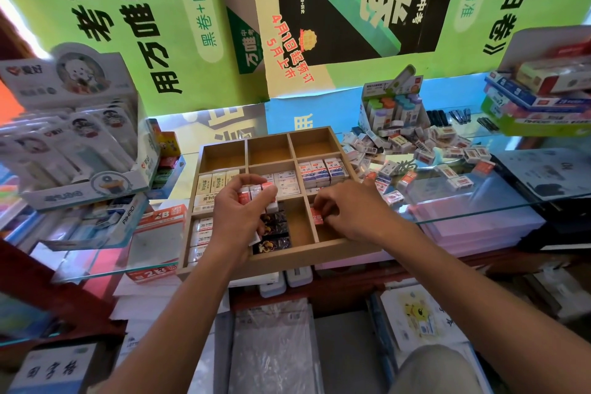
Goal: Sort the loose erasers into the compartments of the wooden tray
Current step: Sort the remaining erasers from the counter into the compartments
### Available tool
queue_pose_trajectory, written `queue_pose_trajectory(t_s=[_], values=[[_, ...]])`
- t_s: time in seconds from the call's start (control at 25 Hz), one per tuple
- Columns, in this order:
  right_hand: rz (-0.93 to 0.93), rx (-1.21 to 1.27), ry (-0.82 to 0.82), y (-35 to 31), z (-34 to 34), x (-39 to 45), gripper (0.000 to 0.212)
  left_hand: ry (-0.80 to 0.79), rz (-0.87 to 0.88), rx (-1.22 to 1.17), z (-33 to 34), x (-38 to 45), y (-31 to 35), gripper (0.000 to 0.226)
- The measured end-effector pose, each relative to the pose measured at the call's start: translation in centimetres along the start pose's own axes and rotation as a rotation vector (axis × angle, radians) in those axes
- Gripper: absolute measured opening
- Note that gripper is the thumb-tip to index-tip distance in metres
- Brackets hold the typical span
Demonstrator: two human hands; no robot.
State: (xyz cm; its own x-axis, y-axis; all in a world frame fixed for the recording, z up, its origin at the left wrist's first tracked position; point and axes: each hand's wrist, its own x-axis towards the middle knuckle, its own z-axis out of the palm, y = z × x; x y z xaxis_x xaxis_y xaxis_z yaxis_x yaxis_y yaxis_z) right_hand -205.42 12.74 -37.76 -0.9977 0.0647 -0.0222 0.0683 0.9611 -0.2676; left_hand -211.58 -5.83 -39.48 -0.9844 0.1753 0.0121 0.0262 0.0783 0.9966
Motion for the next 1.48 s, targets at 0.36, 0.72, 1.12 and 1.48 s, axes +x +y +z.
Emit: queue_pose_trajectory(t_s=[0.36,0.72,1.12,1.48], values=[[-0.247,0.707,0.126,-2.6,-1.7,-0.9,0.064,-0.099,0.141,-0.16,1.5,-1.8,2.5,0.03],[-0.194,1.129,0.137,-1.1,-1.1,-1.5,0.058,-0.11,0.106,-0.227,2.7,-2.6,3.7,0.034],[-0.122,1.325,0.035,-0.7,-0.6,-1.9,0.036,-0.086,0.095,-0.171,3.6,-3.0,3.8,0.021],[0.194,1.423,0.237,0.9,-2.8,-1.0,0.009,-0.005,-0.045,-0.251,4.3,-2.4,2.2,0.012]])
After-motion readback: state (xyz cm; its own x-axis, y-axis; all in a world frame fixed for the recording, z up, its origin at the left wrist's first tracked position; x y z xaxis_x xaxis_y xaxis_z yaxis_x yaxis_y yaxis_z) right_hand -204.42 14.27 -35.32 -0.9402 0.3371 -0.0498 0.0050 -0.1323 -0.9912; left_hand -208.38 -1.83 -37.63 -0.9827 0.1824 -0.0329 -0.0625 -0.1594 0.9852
